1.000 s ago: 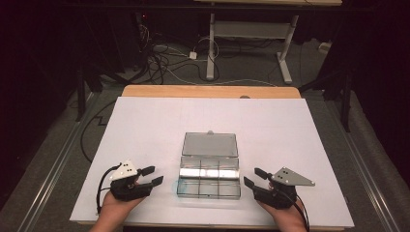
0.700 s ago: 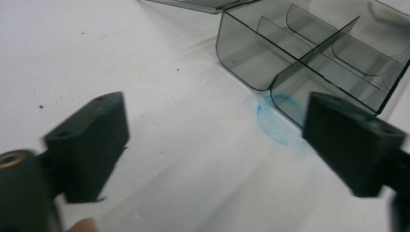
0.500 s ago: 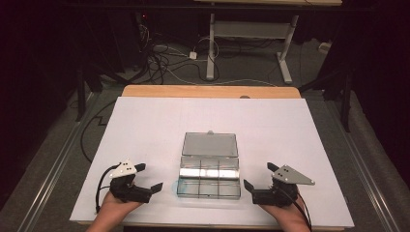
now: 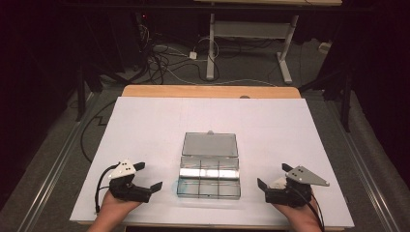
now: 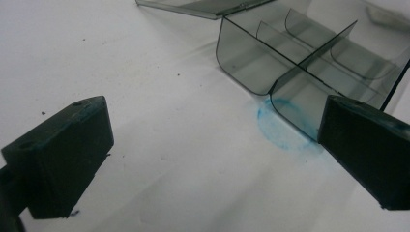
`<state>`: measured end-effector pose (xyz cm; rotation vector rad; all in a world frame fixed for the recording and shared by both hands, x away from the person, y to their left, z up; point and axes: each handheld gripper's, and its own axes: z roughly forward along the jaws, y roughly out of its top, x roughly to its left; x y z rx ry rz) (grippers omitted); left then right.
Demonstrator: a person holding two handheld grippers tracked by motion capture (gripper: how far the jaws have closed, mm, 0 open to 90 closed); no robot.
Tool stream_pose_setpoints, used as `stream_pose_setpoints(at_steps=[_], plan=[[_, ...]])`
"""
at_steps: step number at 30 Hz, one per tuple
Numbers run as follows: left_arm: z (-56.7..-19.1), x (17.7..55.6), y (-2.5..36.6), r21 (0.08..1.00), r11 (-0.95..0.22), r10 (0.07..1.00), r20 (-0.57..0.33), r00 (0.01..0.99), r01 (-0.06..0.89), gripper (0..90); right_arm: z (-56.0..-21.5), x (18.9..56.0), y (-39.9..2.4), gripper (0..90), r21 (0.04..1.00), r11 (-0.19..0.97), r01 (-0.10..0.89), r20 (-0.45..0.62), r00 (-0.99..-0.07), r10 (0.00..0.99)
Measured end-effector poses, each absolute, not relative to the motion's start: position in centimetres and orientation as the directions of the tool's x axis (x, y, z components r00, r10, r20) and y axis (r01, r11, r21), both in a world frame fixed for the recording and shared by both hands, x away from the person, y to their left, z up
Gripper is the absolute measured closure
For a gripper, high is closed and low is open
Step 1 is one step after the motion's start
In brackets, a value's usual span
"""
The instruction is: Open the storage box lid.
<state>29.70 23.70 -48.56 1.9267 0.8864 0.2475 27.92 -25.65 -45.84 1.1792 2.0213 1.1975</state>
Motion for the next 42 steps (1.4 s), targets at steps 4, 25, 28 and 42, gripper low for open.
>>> stream_pose_setpoints(at_steps=[4, 25, 28, 42], plan=[[-49.1, 30.2, 23.5, 0.827, -0.272, 0.687, -0.192, 0.701, 0.493, 0.0, -45.8, 27.4, -27.5, 0.0, 0.874, 0.215, 0.436, 0.011, -0.459, 0.888], [-49.2, 30.3, 23.0, 0.818, -0.306, 0.659, -0.187, 0.729, 0.487, 0.0, -47.7, 25.8, -29.4, 10.3, 0.778, 0.261, 0.572, 0.022, -0.44, 0.898], [-49.2, 30.2, 23.0, 0.821, -0.307, 0.659, -0.18, 0.73, 0.481, 0.0, -47.9, 25.9, -29.2, 13.1, 0.764, 0.274, 0.584, 0.022, -0.447, 0.894], [-49.2, 30.2, 23.0, 0.826, -0.314, 0.648, -0.174, 0.741, 0.469, 0.0, -48.3, 26.7, -28.2, 17.6, 0.722, 0.349, 0.597, -0.052, -0.457, 0.888]])
